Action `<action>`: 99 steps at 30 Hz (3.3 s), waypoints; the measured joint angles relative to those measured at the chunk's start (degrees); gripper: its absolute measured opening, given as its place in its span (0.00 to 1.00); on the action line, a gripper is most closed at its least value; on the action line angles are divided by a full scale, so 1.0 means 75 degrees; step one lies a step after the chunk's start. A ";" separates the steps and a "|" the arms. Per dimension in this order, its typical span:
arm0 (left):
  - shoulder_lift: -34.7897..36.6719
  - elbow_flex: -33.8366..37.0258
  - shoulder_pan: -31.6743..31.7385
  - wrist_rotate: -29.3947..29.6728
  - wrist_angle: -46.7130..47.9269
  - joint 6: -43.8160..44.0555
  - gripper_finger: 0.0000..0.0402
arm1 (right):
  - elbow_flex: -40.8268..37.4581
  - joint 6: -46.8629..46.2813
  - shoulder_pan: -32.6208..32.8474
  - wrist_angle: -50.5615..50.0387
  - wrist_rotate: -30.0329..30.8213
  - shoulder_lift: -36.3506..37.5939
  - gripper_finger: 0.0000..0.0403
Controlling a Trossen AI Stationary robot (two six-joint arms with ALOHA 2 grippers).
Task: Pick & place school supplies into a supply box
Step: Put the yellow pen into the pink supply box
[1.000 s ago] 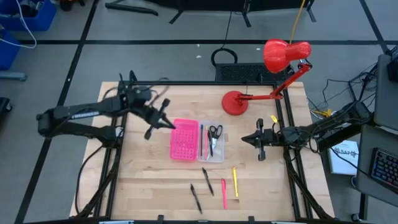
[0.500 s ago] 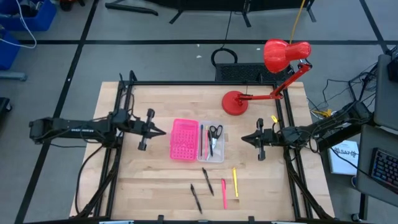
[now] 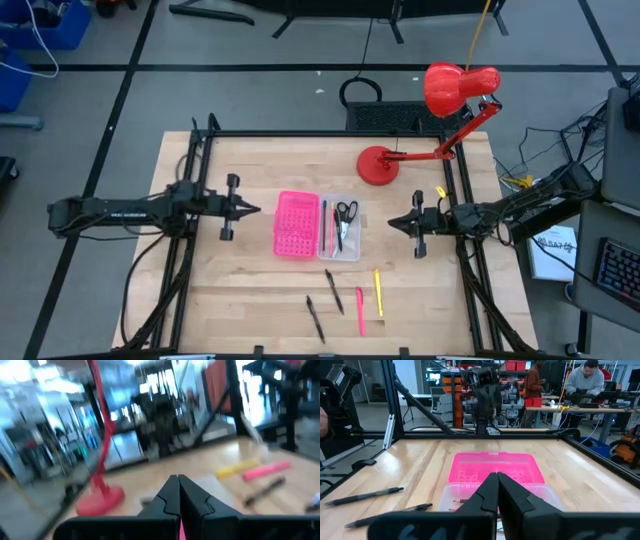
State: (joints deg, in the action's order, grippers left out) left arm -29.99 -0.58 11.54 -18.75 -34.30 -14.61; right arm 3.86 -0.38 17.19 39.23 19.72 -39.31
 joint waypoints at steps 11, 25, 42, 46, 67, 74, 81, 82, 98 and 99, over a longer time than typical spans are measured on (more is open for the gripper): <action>0.0656 0.0000 -0.0019 -0.1278 -0.0761 -0.0385 0.00 | 0.0000 -0.0052 -0.0003 0.0224 -0.0037 0.0003 0.00; 0.0702 -0.0003 -0.0337 0.0692 0.0252 -0.0197 0.01 | 0.0000 -0.0759 -0.0003 -0.0136 0.0198 0.0000 0.00; 0.0702 -0.0003 -0.0337 0.1108 0.0949 -0.0026 0.02 | 0.4814 -0.4836 0.0776 -0.6264 0.1002 -0.2808 0.00; 0.0702 -0.0003 -0.0337 0.1105 0.0674 0.0249 0.02 | 0.7537 -0.5668 0.1507 -0.8278 0.0972 -0.4777 0.00; 0.0702 -0.0003 -0.0340 0.1110 0.0552 0.0536 0.02 | 1.3129 -1.3799 0.2922 -1.4842 -0.1260 -1.0010 0.04; 0.0702 -0.0003 -0.0340 0.1111 0.0538 0.0516 0.02 | 1.1696 -1.4096 0.2744 -1.3158 -0.1829 -1.0003 0.30; 0.0702 -0.0003 -0.0340 0.1111 0.0536 0.0510 0.02 | 1.0753 -1.4868 0.2653 -1.2979 -0.2836 -1.0002 0.50; 0.0702 -0.0003 -0.0340 0.1111 0.0538 0.0511 0.02 | 1.0716 -1.4869 0.2641 -1.2973 -0.2829 -1.0002 0.51; 0.0702 -0.0003 -0.0340 0.1111 0.0552 0.0620 0.02 | 1.0624 -1.4428 0.2430 -1.2788 -0.2431 -0.9996 0.47; 0.0702 -0.0003 -0.0340 0.1108 0.0558 0.0618 0.02 | 1.0545 -1.4424 0.2430 -1.2717 -0.2431 -0.9992 0.46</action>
State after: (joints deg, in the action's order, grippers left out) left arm -24.73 -0.60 8.99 -10.44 -30.11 -9.97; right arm 82.95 -108.56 35.42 -56.15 1.48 -114.25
